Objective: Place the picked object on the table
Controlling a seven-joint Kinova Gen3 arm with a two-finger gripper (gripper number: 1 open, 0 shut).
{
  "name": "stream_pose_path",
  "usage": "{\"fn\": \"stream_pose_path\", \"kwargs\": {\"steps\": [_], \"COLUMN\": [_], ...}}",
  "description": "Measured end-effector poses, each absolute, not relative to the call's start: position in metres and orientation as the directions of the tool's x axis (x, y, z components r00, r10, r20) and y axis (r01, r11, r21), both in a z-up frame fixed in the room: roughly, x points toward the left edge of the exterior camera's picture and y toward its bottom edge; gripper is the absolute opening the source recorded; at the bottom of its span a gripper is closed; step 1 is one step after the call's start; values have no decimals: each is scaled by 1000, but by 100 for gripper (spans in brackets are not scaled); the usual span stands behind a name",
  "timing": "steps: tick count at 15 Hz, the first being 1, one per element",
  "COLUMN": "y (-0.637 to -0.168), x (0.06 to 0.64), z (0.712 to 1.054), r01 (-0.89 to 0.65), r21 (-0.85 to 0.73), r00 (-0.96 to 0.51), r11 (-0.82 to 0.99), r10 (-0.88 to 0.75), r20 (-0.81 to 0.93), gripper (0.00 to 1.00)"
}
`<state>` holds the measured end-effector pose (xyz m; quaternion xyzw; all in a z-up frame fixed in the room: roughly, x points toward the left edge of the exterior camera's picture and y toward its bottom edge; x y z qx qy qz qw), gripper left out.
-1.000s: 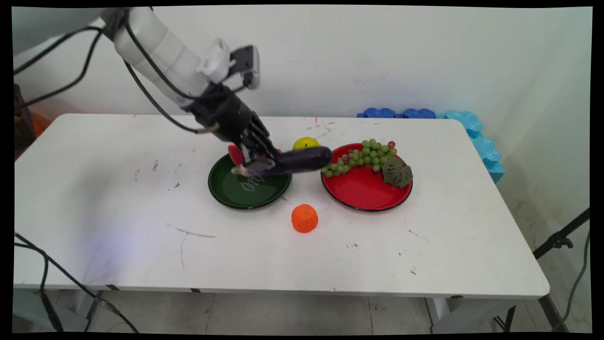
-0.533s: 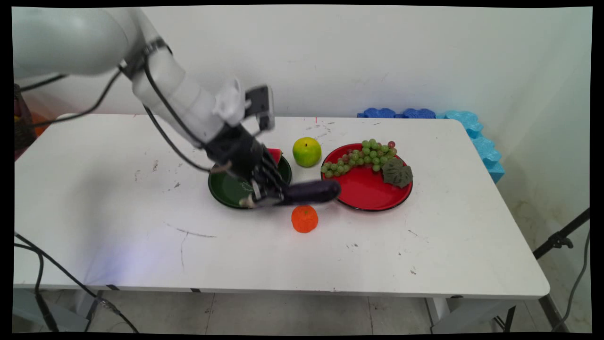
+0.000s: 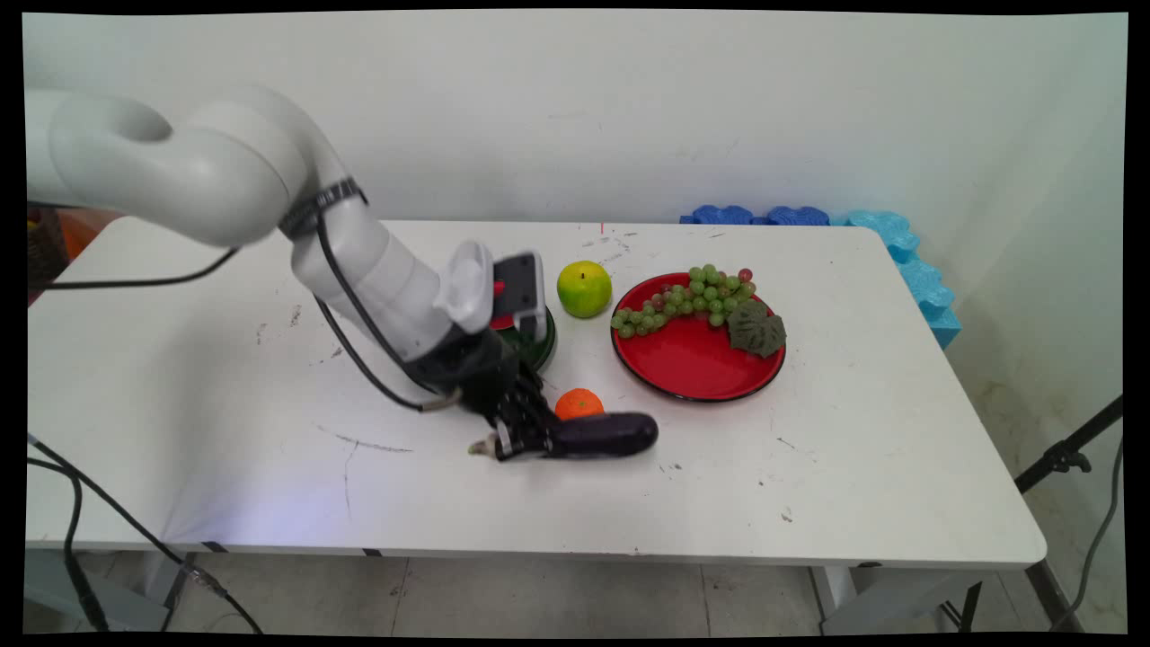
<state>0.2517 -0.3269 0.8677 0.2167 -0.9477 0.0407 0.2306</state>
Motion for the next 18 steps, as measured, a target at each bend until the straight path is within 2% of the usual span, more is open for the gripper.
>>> {"fn": "stream_pose_path", "kwargs": {"steps": [5,12,13,18], "y": [-317,-316,-316,-319], "x": [240,231,230,225], "z": [841,822,820,826], "r01": [-422,-438,-442,-462], "r21": [20,8,7,6], "r00": [-807,-802,-800,-778], "r11": [906,899,897,887], "r10": [-385,-395,-397,-409], "r20": [447,448,449,478], "gripper": [0,0,100,100]}}
